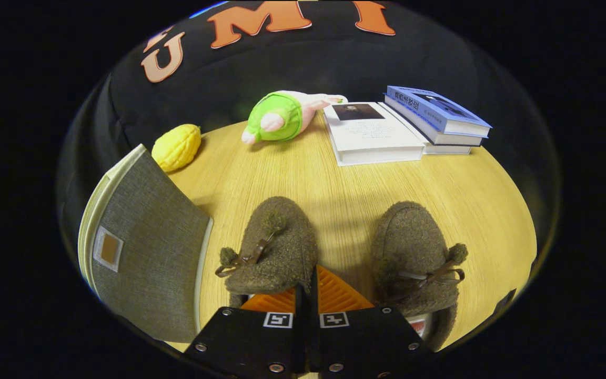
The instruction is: Open the storage box then place both shoes into the box .Put the left shoe in first, then the right shoe, with the right side of both shoes facing outward in a uniform manner.
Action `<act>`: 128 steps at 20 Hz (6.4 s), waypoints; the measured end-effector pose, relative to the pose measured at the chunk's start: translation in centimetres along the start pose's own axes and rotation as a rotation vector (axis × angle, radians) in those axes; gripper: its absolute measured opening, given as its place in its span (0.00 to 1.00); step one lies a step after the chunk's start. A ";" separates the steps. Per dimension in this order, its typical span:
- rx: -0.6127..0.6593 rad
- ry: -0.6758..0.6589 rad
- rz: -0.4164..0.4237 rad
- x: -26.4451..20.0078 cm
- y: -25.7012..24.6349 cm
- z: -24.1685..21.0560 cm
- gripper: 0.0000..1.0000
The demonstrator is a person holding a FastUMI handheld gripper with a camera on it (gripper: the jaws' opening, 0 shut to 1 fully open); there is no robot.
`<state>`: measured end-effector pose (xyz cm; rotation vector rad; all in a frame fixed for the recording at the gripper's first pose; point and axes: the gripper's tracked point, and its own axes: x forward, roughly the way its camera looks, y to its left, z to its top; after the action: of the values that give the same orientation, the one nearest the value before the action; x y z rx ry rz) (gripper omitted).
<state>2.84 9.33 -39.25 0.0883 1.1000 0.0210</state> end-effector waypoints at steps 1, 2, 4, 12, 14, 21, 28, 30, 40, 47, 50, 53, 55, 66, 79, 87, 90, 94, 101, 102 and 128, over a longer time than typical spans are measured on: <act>0.004 -0.006 -0.003 -0.4 0.1 0.1 0.04; 0.012 -0.008 -0.004 -0.9 0.3 0.3 0.04; 0.043 -0.016 0.022 -1.8 1.3 0.9 0.04; 0.071 -0.097 0.120 -8.0 6.2 6.0 0.04; 0.077 -0.116 0.150 -10.0 7.7 7.1 0.04; 0.069 -0.131 0.253 -13.4 14.5 8.6 0.04; 0.087 -0.025 0.330 -11.4 21.1 7.2 0.04; 0.089 -0.009 0.331 -10.6 22.5 7.1 0.04; 0.094 0.156 0.306 -4.6 26.7 1.7 0.04; 0.091 0.299 0.315 -4.1 27.7 -2.0 0.34; 0.119 0.291 0.375 -5.3 28.2 -1.4 0.58; 0.133 0.257 0.438 -7.8 28.0 -0.4 0.62; 0.145 0.218 0.477 -9.5 27.3 0.9 0.68; 0.065 -0.023 0.370 -13.5 13.5 4.5 0.86; 0.041 -0.028 0.123 -10.8 -5.9 -0.7 0.89; 0.073 0.042 0.038 -6.2 -10.6 -3.6 0.78; 0.071 0.057 -0.010 -4.7 -12.0 -4.2 0.71; 0.138 0.057 0.021 -3.5 -11.8 -4.3 0.54; 0.139 0.044 -0.014 -3.2 -12.4 -4.4 0.16; 0.146 0.046 -0.023 -3.3 -12.4 -4.4 0.13; 0.130 -0.014 0.260 -13.4 9.3 3.5 0.04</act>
<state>0.14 17.55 -24.99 0.3475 1.0690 0.1818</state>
